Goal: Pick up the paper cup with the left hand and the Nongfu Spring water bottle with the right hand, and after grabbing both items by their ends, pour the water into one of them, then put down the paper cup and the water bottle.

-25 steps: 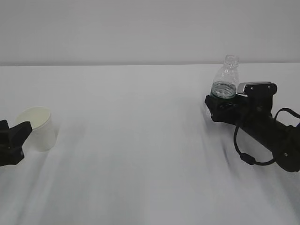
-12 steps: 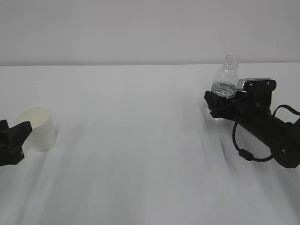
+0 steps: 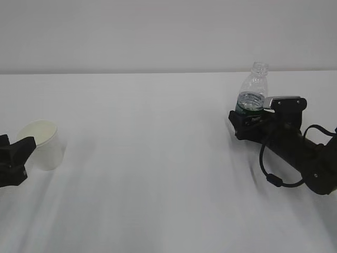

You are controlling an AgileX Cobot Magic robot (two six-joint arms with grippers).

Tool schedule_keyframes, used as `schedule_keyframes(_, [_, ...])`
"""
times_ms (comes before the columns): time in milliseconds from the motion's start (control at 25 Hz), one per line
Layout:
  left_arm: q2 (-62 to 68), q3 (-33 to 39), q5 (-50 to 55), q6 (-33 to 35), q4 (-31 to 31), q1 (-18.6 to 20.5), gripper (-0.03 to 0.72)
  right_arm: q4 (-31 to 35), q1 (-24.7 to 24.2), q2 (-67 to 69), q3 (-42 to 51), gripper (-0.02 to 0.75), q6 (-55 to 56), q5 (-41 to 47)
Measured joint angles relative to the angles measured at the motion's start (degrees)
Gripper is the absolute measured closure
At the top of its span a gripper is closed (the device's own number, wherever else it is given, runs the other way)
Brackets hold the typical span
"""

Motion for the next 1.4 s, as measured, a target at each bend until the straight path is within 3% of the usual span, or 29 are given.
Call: schedule_keyframes(1400, [2.7, 0.0, -0.1, 0.7, 0.0, 0.0, 0.291, 1.4, 0.1, 0.3, -2.1, 0.129, 0.1, 0.0])
